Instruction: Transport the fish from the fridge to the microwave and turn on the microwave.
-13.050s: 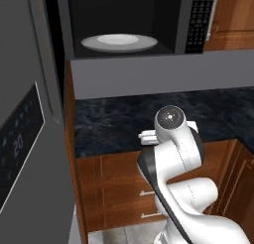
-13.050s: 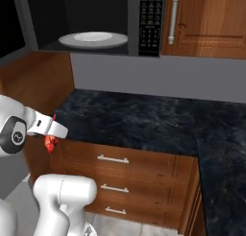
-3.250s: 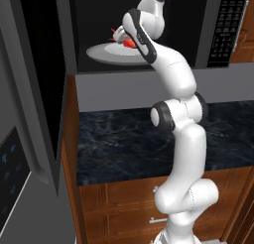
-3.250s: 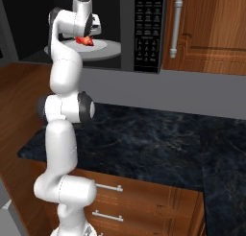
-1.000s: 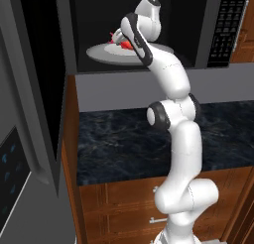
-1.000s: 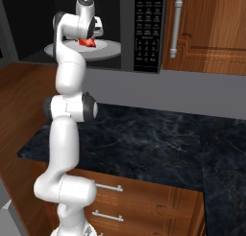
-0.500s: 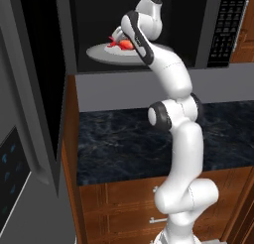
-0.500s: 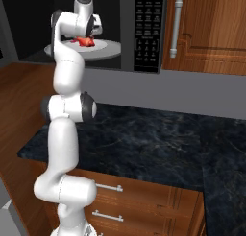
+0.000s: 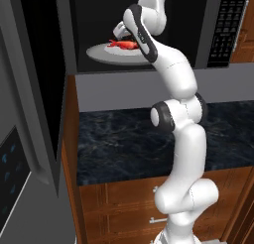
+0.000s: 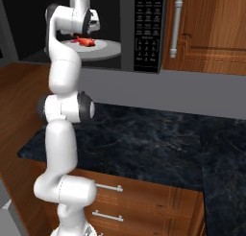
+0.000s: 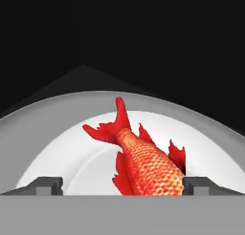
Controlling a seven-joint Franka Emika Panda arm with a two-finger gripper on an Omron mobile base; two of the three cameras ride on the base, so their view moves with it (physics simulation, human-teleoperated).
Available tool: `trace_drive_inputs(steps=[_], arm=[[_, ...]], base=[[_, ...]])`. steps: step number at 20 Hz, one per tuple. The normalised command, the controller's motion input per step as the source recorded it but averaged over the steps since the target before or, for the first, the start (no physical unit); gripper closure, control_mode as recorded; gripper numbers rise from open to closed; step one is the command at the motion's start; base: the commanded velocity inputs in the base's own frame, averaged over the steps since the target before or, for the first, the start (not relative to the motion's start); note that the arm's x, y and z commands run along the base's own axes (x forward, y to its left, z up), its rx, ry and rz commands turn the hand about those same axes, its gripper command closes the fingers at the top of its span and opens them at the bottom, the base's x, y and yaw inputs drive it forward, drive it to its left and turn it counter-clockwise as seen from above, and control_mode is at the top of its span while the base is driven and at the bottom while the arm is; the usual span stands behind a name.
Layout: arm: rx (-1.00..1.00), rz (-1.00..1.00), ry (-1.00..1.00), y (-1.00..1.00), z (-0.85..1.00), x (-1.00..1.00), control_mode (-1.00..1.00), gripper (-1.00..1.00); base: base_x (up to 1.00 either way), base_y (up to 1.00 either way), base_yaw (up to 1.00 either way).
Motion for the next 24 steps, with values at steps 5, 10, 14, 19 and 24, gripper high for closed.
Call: trace_drive_inputs(steps=[5, 10, 14, 19, 24], arm=[[0.0, 0.0, -0.06, 0.0, -0.03, -0.56, -1.0, -1.0], [0.0, 0.0, -0.1, -0.02, -0.24, -0.55, -1.0, -1.0], [0.0, 0.0, -0.17, -0.04, -0.4, -0.49, -1.0, -1.0], [0.02, 0.0, -0.19, -0.03, -0.49, -0.42, -1.0, -1.0], [0.09, 0.0, -0.24, -0.02, -0.24, -0.5, -1.0, -1.0]], base=[[0.0, 0.0, 0.0], [0.0, 0.0, 0.0], [0.0, 0.0, 0.0], [0.0, 0.0, 0.0], [0.0, 0.0, 0.0]])
